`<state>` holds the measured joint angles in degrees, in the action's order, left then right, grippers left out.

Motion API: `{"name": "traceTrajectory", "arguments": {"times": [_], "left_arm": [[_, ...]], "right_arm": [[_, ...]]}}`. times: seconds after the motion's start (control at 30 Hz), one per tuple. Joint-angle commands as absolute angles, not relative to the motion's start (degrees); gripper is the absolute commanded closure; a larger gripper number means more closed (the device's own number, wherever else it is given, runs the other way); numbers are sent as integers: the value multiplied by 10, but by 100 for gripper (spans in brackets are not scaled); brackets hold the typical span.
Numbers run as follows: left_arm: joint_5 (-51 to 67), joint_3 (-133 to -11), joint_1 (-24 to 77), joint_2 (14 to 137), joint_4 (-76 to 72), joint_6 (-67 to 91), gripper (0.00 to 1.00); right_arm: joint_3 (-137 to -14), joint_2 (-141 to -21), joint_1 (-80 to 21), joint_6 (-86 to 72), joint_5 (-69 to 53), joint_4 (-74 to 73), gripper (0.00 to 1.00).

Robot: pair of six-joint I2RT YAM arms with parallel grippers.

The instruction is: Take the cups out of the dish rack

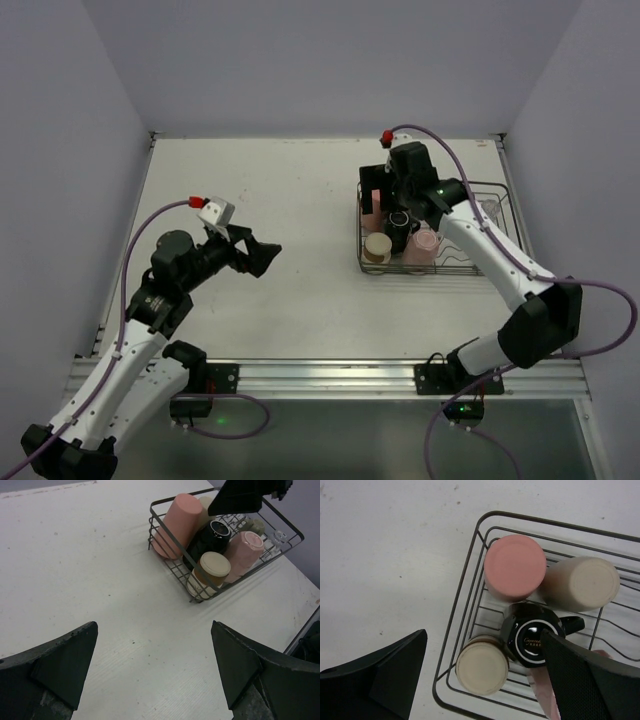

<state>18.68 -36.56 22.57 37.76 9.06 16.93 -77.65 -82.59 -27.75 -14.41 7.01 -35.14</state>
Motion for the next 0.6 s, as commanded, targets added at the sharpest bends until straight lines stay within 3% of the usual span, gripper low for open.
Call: {"name": "traceTrajectory", "arguments": {"times": [0.0, 0.3, 0.57], "left_arm": [[185, -393, 221, 380, 99, 166, 0], [184, -394, 221, 388, 99, 165, 0], [185, -393, 220, 397, 96, 166, 0]], "right_arm": [[-846, -894, -279, -109, 118, -352, 3], [-899, -996, -259, -105, 134, -342, 4], [-909, -1048, -247, -112, 129, -312, 17]]}}
